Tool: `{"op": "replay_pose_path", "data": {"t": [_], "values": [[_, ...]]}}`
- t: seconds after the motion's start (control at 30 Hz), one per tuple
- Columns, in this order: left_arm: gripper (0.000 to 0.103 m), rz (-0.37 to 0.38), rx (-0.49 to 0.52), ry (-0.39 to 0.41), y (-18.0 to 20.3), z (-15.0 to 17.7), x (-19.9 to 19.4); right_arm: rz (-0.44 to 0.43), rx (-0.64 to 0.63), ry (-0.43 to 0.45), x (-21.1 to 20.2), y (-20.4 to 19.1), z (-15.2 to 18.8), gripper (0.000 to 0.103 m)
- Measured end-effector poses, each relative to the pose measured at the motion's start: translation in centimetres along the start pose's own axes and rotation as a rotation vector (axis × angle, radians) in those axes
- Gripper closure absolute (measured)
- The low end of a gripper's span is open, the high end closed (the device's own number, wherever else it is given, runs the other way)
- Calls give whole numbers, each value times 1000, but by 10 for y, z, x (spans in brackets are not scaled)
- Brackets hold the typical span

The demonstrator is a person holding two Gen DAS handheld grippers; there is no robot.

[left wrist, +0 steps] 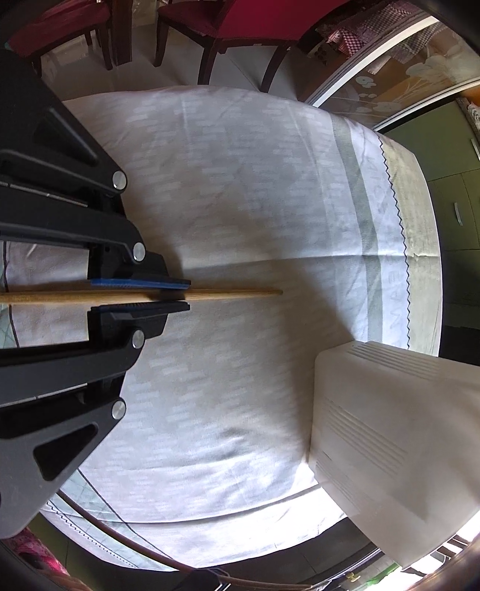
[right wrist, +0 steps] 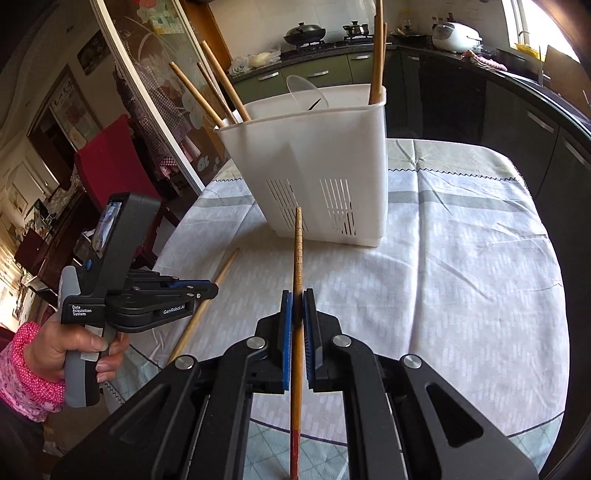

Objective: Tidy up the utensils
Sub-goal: 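Grasp the last chopstick with the right gripper while the left gripper lifts its chopstick, then carry both upright chopsticks over the white holder with both grippers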

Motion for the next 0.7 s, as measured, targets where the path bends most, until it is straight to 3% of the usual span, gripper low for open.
{"op": "replay_pose_path", "data": {"t": [0.2,0.5,0.7], "values": [[97,11,-6,121,5,8,-39,-36,32,74,-30,10,8,96],[97,60,30,366,20,57,-117,-49,76,180,-68,27,27,96],[97,65,76,435,40,80,-136,-56,98,191,-77,32,40,96]]}}
Point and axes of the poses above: each gripper's, at about its wrist camera, not at the fingertips, and x roughly the way its jaws point, y to its right, z to its underside, the point moved 6 cm from there along x, roughly the way its jaws point, and after that the axes turned 14 degrees about -y, right-handed, at the moved point
